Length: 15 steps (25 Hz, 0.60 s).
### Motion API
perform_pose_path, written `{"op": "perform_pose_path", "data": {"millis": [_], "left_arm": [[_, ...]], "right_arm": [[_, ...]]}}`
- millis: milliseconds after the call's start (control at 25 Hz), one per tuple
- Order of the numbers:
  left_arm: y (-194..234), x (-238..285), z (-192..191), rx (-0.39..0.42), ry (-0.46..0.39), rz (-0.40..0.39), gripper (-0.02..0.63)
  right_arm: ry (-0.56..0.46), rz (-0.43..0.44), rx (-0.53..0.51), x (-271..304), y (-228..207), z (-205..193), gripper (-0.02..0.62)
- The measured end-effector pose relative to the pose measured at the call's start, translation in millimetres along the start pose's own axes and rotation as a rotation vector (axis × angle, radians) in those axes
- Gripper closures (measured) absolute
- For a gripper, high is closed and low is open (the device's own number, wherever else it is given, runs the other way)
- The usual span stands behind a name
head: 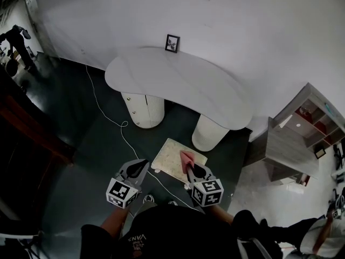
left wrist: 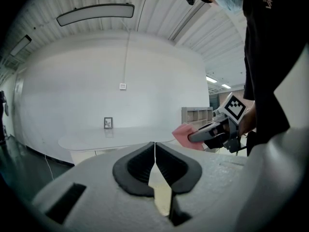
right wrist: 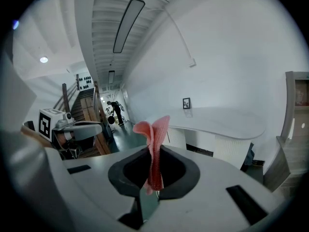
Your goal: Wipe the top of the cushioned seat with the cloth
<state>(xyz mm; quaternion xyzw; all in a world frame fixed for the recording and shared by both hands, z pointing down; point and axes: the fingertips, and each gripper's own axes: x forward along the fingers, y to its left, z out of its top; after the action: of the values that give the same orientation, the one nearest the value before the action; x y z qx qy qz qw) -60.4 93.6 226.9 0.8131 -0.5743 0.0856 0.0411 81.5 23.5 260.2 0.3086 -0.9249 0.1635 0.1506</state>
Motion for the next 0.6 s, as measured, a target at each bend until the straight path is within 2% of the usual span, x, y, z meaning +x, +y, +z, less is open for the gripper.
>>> {"op": "perform_pose_path", "data": {"millis": [440,600], "left_arm": [[-3.3,-4.9,2.1,0.021,0.002,0.032,0.587],[-6.3,-3.3,2.0,0.003,0.011,0.034,0.588]], "right_arm": [[-0.033,0.020,-0.002,-9.2,-2.7,10.5,0.569],[-0.029,0.018,0.001,-9.2,-4.9,8.4,0.569]]}}
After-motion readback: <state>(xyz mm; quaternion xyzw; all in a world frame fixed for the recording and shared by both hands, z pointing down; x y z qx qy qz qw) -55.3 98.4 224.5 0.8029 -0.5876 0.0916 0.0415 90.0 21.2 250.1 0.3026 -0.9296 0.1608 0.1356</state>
